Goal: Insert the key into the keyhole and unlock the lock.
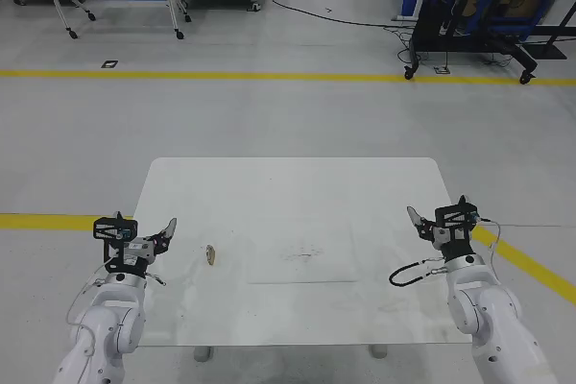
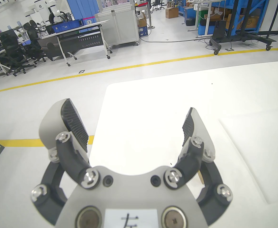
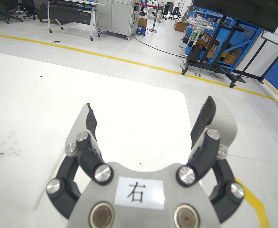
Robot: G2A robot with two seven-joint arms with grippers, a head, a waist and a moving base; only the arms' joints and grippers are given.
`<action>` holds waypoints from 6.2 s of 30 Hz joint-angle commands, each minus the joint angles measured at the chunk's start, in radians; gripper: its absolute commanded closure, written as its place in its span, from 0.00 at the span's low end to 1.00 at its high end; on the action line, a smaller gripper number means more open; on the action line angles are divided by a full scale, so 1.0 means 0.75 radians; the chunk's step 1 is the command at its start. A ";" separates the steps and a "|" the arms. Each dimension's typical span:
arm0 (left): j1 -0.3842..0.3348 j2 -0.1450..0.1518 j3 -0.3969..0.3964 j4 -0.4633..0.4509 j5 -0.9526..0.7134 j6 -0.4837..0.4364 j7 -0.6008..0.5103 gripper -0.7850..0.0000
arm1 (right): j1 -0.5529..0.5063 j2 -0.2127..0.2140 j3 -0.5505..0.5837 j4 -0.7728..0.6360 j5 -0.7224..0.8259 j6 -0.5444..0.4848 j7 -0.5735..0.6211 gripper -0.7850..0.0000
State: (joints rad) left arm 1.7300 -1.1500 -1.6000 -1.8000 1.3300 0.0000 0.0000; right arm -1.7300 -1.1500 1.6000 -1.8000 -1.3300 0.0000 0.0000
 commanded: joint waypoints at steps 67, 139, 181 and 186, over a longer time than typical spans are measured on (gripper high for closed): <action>0.000 0.000 0.000 0.000 0.000 0.000 0.000 0.00 | 0.876 -0.042 -0.853 0.669 -0.395 -1.168 -0.146 1.00; -0.860 -0.026 0.720 0.875 -2.402 -1.350 -1.044 0.81 | 1.161 -0.120 -1.280 1.130 2.188 -1.350 0.315 1.00; -0.950 -0.095 0.800 1.052 -2.132 -1.304 -0.820 1.00 | 1.202 -0.300 -1.192 1.325 1.925 -1.350 0.305 1.00; -0.949 -0.094 0.793 1.053 -2.133 -1.301 -0.821 1.00 | 1.176 -0.294 -1.152 1.294 1.892 -1.350 0.307 1.00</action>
State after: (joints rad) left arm 1.0180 -1.2209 -1.0037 -1.0106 -0.2691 -0.9750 -0.6141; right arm -0.8443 -1.3715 0.7304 -0.8244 0.0931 -1.0123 0.2295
